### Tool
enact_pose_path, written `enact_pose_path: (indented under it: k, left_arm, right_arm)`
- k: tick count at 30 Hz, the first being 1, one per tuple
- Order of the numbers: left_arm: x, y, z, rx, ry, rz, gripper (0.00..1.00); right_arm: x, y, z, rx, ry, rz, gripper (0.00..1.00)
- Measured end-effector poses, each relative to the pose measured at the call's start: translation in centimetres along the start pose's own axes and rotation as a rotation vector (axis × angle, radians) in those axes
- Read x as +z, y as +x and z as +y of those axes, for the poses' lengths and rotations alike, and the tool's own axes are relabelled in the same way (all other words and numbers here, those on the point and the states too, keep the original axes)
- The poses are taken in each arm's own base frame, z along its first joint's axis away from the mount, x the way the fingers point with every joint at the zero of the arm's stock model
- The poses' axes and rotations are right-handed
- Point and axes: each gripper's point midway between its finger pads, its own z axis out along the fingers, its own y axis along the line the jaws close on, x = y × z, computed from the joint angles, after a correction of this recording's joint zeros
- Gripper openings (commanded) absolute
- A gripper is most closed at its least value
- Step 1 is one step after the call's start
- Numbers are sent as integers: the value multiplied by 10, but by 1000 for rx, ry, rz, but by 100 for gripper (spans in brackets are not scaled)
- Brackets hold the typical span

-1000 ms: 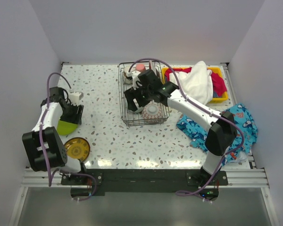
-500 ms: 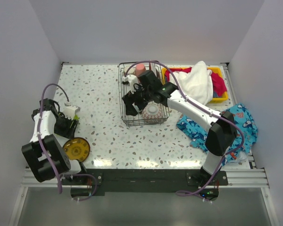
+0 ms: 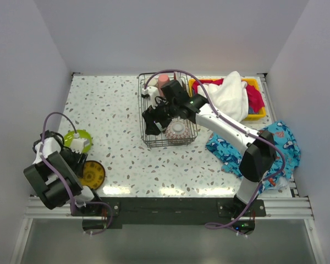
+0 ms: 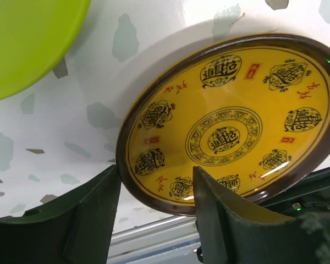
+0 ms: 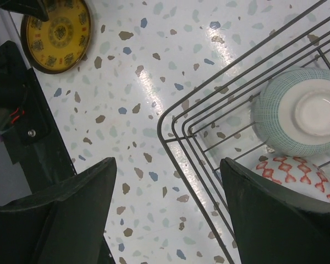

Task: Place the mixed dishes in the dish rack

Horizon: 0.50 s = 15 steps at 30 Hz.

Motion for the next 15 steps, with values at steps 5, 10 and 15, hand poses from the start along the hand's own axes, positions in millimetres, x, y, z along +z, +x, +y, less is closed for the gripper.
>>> enact_pose_path:
  k: [5, 10, 15]
  left_arm:
    - [10, 2, 1, 16, 31, 21, 28]
    - [10, -4, -1, 16, 78, 0, 5]
    - [0, -19, -11, 32, 155, -58, 0]
  right_arm:
    - [1, 0, 0, -6, -7, 7, 80]
    - [7, 8, 0, -28, -27, 34, 80]
    - [19, 13, 7, -81, -117, 51, 80]
